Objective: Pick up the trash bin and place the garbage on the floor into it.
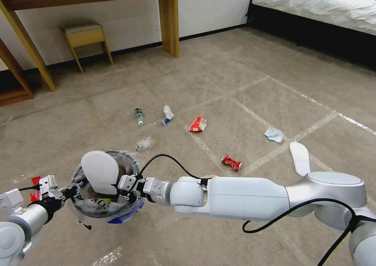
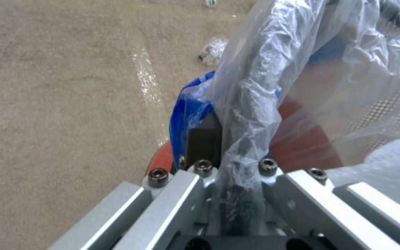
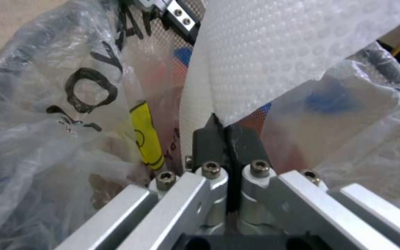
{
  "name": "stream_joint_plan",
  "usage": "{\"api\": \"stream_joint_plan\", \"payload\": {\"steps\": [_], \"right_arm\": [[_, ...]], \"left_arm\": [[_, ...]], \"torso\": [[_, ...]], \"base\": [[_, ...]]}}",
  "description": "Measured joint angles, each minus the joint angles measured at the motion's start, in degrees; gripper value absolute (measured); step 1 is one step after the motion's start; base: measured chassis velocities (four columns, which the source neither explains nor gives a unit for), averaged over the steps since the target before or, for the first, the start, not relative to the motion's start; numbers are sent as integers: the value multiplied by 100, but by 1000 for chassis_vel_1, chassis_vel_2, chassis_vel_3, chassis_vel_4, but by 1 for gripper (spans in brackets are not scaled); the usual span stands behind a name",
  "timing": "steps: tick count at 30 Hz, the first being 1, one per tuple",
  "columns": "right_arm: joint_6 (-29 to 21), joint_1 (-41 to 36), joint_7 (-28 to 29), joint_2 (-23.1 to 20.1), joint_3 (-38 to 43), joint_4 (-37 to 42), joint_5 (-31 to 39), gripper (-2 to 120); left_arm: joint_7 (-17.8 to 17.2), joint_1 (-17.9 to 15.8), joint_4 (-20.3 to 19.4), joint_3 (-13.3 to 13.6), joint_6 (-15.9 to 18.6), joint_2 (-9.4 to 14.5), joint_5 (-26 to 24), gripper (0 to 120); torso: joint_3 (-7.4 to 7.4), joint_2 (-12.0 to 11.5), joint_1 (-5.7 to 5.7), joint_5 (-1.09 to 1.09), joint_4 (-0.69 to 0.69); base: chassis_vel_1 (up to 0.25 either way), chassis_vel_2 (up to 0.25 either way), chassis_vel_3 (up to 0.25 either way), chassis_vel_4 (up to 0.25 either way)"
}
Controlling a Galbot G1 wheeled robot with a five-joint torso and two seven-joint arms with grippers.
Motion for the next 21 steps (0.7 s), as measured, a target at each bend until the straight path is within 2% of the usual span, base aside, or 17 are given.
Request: {"api": "stream_joint_plan", "payload": {"steps": [21], "right_arm": [[-127,77,82,-53,-57,182,121,0]], "left_arm": [[-20,13,-29,-37,0,-30,4,1]], "torso": [[0,0,0,0,0]], "base": [[0,0,0,0]]}}
